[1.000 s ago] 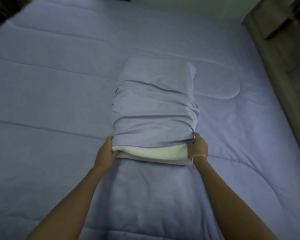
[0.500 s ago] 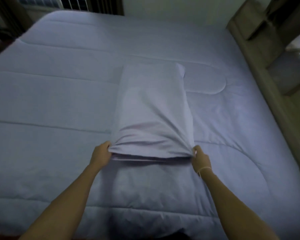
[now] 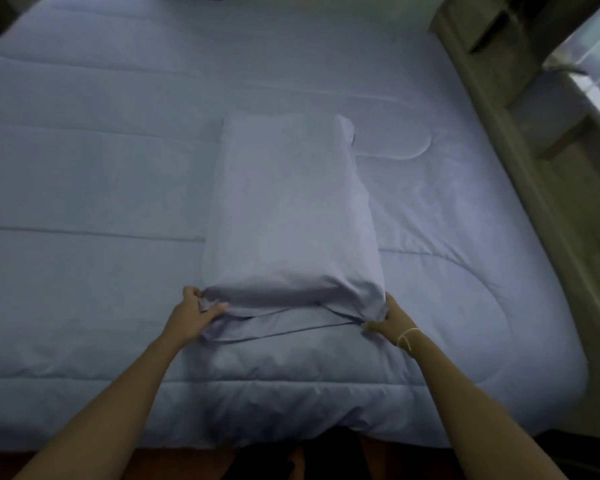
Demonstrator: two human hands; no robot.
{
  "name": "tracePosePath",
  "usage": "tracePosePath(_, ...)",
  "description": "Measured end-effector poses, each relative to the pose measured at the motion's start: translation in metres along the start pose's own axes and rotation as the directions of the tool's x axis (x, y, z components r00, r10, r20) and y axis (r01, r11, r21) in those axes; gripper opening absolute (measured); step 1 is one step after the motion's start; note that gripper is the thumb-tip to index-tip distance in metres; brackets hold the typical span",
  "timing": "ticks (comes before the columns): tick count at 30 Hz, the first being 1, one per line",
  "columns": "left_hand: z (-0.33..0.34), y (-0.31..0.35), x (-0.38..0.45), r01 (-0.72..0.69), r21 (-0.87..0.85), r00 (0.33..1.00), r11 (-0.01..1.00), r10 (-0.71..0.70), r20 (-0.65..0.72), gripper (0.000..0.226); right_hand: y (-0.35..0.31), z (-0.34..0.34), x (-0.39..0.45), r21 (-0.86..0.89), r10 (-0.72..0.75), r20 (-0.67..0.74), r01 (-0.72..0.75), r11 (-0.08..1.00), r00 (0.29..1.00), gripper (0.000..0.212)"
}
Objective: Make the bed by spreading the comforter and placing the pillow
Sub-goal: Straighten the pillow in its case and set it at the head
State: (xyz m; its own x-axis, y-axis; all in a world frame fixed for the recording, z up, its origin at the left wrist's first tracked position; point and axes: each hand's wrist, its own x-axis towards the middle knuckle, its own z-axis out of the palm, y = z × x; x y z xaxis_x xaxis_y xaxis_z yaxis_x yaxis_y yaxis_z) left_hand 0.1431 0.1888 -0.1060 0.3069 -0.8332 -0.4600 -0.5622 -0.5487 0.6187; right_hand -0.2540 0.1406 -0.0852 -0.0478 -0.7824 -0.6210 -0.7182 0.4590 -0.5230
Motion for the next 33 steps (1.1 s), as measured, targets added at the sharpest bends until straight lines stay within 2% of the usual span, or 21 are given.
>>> tracePosePath(2,0.004,0.000,0.006,-0.007,0.094,1.000,0.996,0.005,0.015,0.043,-0.009,0.012,0.002,-0.161,0.034,-0.063,-0.044,0.986,0.997,0.047)
tracePosePath(3,0.001,-0.004,0.009,-0.026,0.152,0.999,0.988,0.021,0.035,0.040,-0.008,0.014,0.001,-0.258,0.038,-0.054,-0.051,0.965,0.998,0.039)
tracePosePath(6,-0.019,-0.025,0.008,-0.085,0.253,0.989,0.964,0.050,0.141,0.033,0.007,0.005,-0.007,-0.518,0.008,0.054,0.021,0.855,0.998,0.035)
tracePosePath(9,-0.027,-0.050,-0.002,-0.170,0.378,0.965,0.910,0.076,0.252,0.025,0.032,-0.010,-0.019,-0.618,0.023,0.126,0.060,0.784,0.992,0.029)
tracePosePath(13,-0.015,-0.070,-0.022,-0.306,0.527,0.919,0.793,0.101,0.382,0.013,0.045,-0.009,-0.035,-0.648,0.080,0.212,0.078,0.758,0.974,0.028)
tracePosePath(14,-0.015,-0.074,-0.028,-0.343,0.568,0.916,0.748,0.131,0.380,0.011,0.048,-0.007,-0.038,-0.660,0.090,0.214,0.076,0.747,0.973,0.028)
tracePosePath(16,-0.021,-0.091,-0.037,-0.432,0.641,0.902,0.634,0.299,0.312,0.019,0.050,-0.001,-0.041,-0.684,0.113,0.222,0.073,0.726,0.968,0.027)
tracePosePath(18,-0.029,-0.105,-0.048,-0.544,0.649,0.827,0.531,0.471,0.307,0.024,0.049,0.005,-0.040,-0.762,0.207,0.271,0.078,0.643,0.940,0.038)
tracePosePath(20,-0.038,-0.116,-0.061,-0.650,0.638,0.732,0.412,0.565,0.381,0.012,0.047,0.005,-0.040,-0.844,0.391,0.351,0.108,0.525,0.851,0.050)
tracePosePath(21,-0.041,-0.123,-0.066,-0.681,0.626,0.699,0.381,0.592,0.401,0.017,0.047,0.002,-0.036,-0.867,0.442,0.346,0.103,0.487,0.828,0.052)
tracePosePath(22,-0.045,-0.128,-0.071,-0.697,0.618,0.679,0.364,0.611,0.406,0.027,0.044,-0.002,-0.032,-0.875,0.428,0.298,0.065,0.479,0.853,0.051)
tracePosePath(23,-0.048,-0.132,-0.073,-0.697,0.622,0.665,0.355,0.644,0.378,0.035,0.038,-0.006,-0.027,-0.859,0.372,0.207,-0.015,0.512,0.905,0.045)
tracePosePath(25,-0.055,-0.118,-0.065,-0.669,0.632,0.656,0.391,0.711,0.255,0.041,0.021,-0.017,-0.013,-0.666,0.171,-0.094,-0.190,0.721,0.981,0.036)
tracePosePath(26,-0.054,-0.099,-0.055,-0.647,0.632,0.650,0.427,0.742,0.164,0.041,0.006,-0.019,-0.006,-0.550,0.033,-0.268,-0.181,0.816,0.963,0.035)
tracePosePath(27,-0.051,-0.075,-0.041,-0.629,0.618,0.642,0.471,0.764,0.071,0.039,-0.016,-0.019,0.000,-0.481,-0.120,-0.400,-0.097,0.871,0.908,0.037)
tracePosePath(28,-0.045,-0.045,-0.028,-0.622,0.597,0.626,0.507,0.780,-0.010,0.036,-0.040,-0.013,0.005,-0.460,-0.258,-0.471,0.014,0.888,0.844,0.040)
tracePosePath(29,-0.036,-0.012,-0.013,-0.622,0.573,0.611,0.534,0.788,-0.071,0.034,-0.067,-0.004,0.009,-0.460,-0.351,-0.493,0.104,0.882,0.796,0.044)
tracePosePath(31,-0.007,0.053,0.015,-0.594,0.537,0.635,0.599,0.759,-0.145,0.033,-0.116,0.023,0.021,-0.488,-0.435,-0.409,0.210,0.847,0.802,0.051)
tracePosePath(33,0.025,0.099,0.035,-0.500,0.523,0.740,0.690,0.655,-0.156,0.041,-0.148,0.056,0.035,-0.551,-0.468,-0.282,0.258,0.793,0.837,0.054)
